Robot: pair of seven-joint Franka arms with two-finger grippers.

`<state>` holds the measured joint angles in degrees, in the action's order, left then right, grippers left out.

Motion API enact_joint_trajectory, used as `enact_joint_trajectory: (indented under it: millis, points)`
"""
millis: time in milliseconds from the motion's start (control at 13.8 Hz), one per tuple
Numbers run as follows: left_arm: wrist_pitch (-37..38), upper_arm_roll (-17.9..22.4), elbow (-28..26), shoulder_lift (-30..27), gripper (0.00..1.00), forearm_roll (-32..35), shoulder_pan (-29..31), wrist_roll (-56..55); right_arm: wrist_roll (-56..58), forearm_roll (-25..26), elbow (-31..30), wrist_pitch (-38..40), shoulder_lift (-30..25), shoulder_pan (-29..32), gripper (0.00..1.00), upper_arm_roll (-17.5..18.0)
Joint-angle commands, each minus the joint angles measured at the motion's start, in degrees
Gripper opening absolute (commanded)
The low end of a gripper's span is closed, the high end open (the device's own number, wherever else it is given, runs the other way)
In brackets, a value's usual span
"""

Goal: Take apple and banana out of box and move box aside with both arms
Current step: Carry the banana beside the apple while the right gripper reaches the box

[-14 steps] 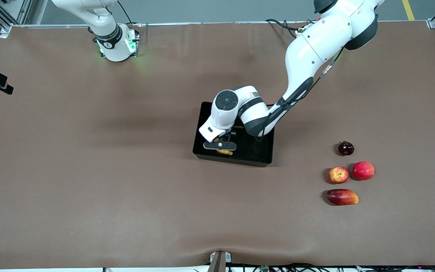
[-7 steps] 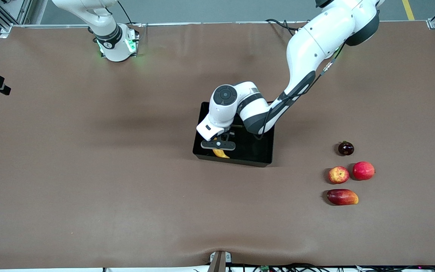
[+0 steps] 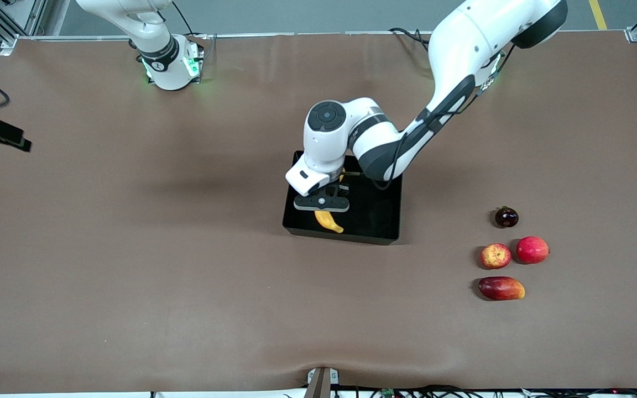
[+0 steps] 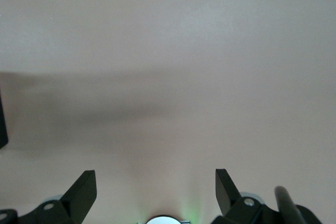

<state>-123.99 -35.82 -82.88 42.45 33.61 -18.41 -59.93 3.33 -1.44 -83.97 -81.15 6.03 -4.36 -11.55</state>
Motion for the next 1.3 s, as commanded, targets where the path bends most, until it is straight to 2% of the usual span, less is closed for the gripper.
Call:
enact_joint_trajectory:
  millis: [0,145,289,434,578,795,867,1012,1157,1229]
  points:
    - [3.4,0.3,-0.7,-6.6,0.00,-3.9,1.4,1.6,0.7,-0.8,0.9,0.6,2.2,0.0,1.00,0.5]
    - [7.4,-0.6,-1.2,-10.9,0.00,-9.9,7.1,7.4,-0.2,-2.0,0.4,0.6,2.8,-3.1,1.00,0.7]
    - [13.3,-1.5,-1.7,-13.6,0.00,-16.4,14.8,19.4,-1.4,-6.4,-0.8,0.6,3.8,-5.7,1.00,0.7]
    - [17.4,-2.1,-2.8,-14.6,0.00,-18.0,21.1,29.1,-6.5,-12.1,-0.8,-0.1,6.2,-7.7,1.00,0.7]
    - [17.1,-2.1,-6.8,-14.1,0.00,-17.6,25.9,35.6,-11.2,-12.4,-0.8,-2.5,7.8,-12.9,1.00,0.7]
    - [10.7,-2.1,-14.4,-12.4,0.00,-13.6,33.0,41.6,-17.7,-12.7,-0.8,-7.0,11.7,-19.4,1.00,0.7]
    - [6.8,-2.0,-17.1,-11.4,0.00,-12.6,34.9,43.6,-20.5,-12.9,-1.5,-9.3,13.2,-22.0,1.00,0.7]
    - [-3.4,-1.8,-23.1,-9.1,0.00,-5.2,39.1,45.1,-26.8,-13.0,-4.4,-17.2,15.3,-28.0,1.00,0.7]
    - [-9.1,-1.8,-24.8,-5.5,0.00,-0.2,41.9,45.3,-28.7,-13.0,-6.0,-24.7,19.0,-32.4,1.00,0.7]
    - [-10.1,-1.8,-24.7,-4.3,0.00,0.1,41.9,45.0,-28.7,-13.0,-6.0,-26.7,20.9,-33.7,1.00,0.7]
